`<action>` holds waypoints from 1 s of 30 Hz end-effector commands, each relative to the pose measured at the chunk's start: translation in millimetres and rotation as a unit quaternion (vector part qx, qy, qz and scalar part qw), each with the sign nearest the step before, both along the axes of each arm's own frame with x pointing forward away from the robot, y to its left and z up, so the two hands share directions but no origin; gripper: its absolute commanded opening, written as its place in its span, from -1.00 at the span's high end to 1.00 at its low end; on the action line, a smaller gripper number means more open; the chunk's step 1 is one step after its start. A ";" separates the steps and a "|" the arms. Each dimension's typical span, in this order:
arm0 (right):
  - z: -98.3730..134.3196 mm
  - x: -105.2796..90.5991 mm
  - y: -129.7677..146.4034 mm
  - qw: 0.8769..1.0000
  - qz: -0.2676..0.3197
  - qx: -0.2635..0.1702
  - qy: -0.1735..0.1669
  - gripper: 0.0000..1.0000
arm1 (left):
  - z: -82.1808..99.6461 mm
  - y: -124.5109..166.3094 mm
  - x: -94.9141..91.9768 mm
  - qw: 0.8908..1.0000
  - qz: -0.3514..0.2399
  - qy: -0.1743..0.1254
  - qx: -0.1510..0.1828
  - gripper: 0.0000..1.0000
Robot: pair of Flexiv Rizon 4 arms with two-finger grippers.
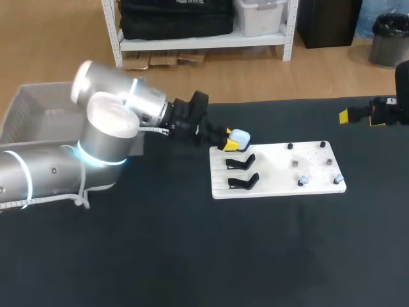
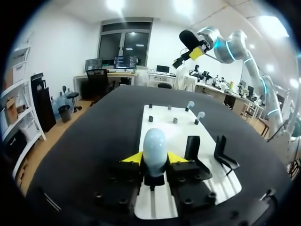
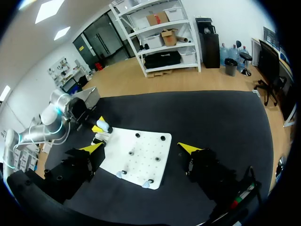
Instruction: Pick up each earbud case from the left stands, insert the matching earbuds, close the lid, and place the case in the box.
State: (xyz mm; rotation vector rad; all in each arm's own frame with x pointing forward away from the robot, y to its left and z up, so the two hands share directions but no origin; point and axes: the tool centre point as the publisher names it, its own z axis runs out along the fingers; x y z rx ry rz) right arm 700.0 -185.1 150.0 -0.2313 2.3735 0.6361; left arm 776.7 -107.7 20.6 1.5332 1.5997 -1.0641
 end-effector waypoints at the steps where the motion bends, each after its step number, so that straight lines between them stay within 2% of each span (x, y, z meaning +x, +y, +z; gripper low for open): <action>1: 0.0 0.0 0.0 1.000 0.000 0.000 0.000 -1.00 | 11.4 9.5 -12.3 1.000 0.015 -0.011 -0.023 1.00; 6: 0.0 0.0 0.0 1.000 0.000 0.000 0.000 -1.00 | 41.4 11.7 -19.7 0.997 0.033 -0.016 -0.075 1.00; 10: 0.0 0.0 0.0 1.000 0.000 0.000 0.000 -1.00 | 69.3 12.2 -32.8 0.991 0.040 -0.026 -0.123 1.00; 16: 0.0 0.0 0.0 1.000 0.000 0.000 0.000 -1.00 | 99.8 12.8 -54.9 0.984 0.038 -0.035 -0.168 1.00; 18: 0.0 0.0 0.0 1.000 0.000 0.000 0.000 -1.00 | 104.1 13.0 -60.5 0.984 0.032 -0.036 -0.172 1.00; 30: 0.0 0.0 0.0 1.000 0.000 0.000 0.000 -1.00 | 104.1 13.0 -60.5 0.984 0.032 -0.036 -0.172 1.00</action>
